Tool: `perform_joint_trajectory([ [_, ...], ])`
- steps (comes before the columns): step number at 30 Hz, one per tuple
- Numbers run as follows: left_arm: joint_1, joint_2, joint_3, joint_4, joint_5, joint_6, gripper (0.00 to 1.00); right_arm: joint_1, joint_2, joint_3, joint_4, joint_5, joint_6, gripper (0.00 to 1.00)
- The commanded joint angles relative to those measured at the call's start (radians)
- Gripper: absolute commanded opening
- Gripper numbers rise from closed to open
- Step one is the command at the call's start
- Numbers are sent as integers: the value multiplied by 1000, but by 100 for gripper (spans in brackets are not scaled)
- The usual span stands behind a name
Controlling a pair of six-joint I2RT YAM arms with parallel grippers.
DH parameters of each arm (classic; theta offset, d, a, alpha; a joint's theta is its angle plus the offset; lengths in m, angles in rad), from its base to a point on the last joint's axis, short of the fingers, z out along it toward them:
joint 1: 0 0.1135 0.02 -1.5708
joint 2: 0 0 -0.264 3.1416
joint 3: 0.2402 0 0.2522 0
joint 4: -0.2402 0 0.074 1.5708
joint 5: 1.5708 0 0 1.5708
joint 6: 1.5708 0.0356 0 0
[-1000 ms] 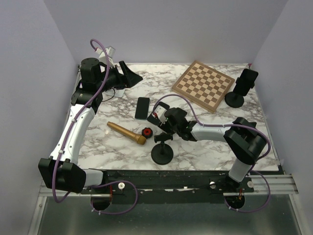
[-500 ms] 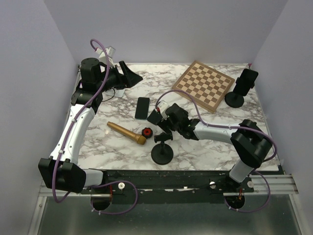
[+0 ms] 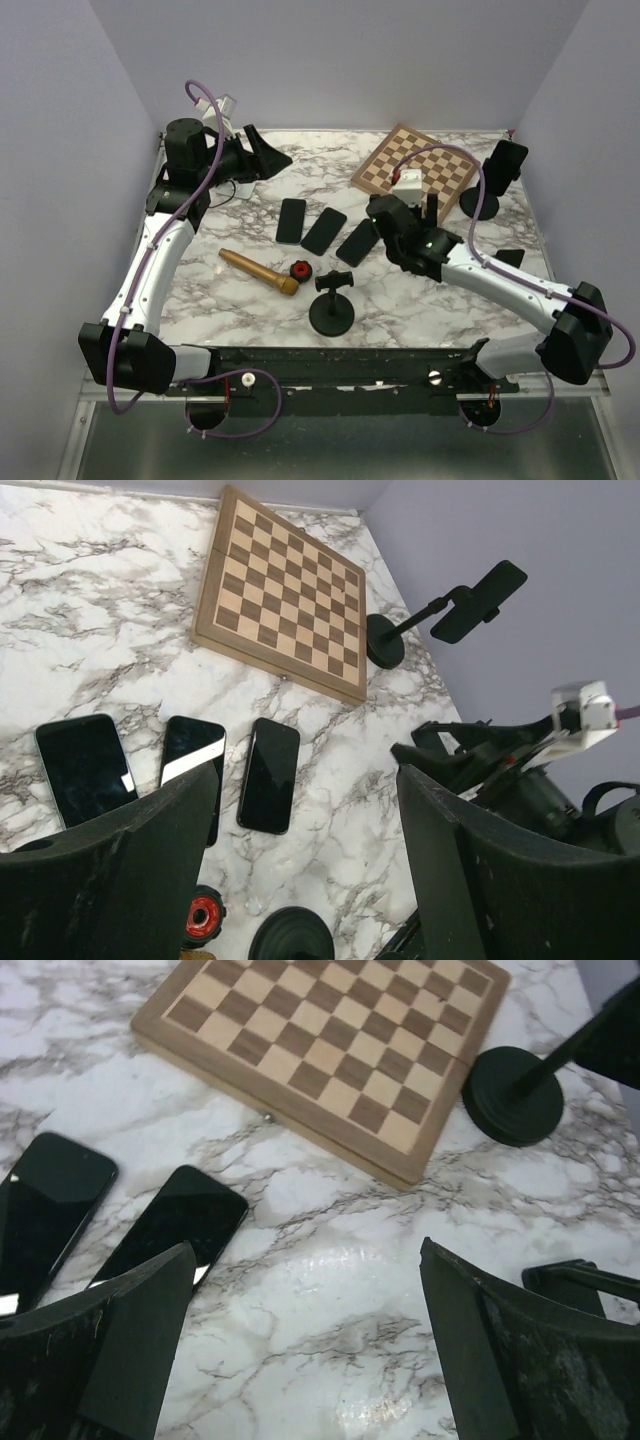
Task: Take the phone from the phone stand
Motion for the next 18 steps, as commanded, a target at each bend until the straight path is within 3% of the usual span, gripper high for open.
perform_joint_trajectory([
  [1,-11,5,-13,23,26,-3,80,-107,-41,120,-276,55,238,100],
  [7,-17,6,-11,21,24,0,80,-314,-48,226,-317,-210,174,100],
  [13,-18,12,-11,32,49,-17,80,-496,41,406,-425,-324,162,100],
  [18,-18,4,-14,35,48,-17,80,-694,97,459,-409,-447,128,100],
])
